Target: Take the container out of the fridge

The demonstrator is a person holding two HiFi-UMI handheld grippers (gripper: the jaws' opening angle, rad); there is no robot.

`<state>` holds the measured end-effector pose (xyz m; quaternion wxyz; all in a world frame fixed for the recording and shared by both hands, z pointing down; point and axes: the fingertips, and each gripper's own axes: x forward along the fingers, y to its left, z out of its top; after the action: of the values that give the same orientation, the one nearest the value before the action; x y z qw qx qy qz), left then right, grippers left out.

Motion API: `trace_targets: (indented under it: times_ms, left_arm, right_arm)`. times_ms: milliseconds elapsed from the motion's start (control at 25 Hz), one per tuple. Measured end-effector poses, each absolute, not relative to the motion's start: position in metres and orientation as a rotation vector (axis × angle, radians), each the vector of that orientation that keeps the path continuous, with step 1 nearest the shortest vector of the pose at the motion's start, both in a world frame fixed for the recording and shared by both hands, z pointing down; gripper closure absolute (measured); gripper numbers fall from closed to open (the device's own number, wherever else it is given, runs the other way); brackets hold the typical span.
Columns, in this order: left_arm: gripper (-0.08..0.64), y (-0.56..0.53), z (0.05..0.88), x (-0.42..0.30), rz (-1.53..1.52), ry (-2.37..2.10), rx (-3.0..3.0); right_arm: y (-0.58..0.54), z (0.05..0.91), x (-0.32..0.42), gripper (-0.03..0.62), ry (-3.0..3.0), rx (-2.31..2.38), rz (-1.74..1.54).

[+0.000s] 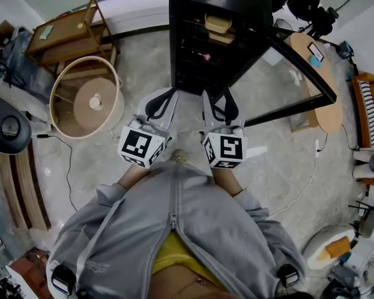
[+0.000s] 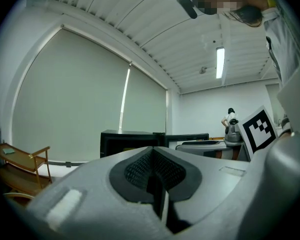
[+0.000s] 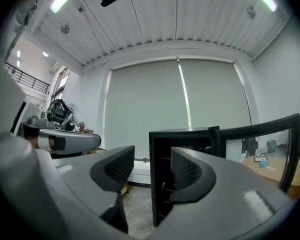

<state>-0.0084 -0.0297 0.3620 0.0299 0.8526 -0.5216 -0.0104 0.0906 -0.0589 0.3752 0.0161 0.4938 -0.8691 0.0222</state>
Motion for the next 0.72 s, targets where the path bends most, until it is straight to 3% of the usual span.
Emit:
trace_targets:
  times_ms: [720]
  left_arm:
    - [0.555,-0.149,0.372,-0.014,-0.036,-1.477,2.692]
  right_arm:
    - [-0.167,0.397,0.081,0.318,-2.603,1.651,0.081]
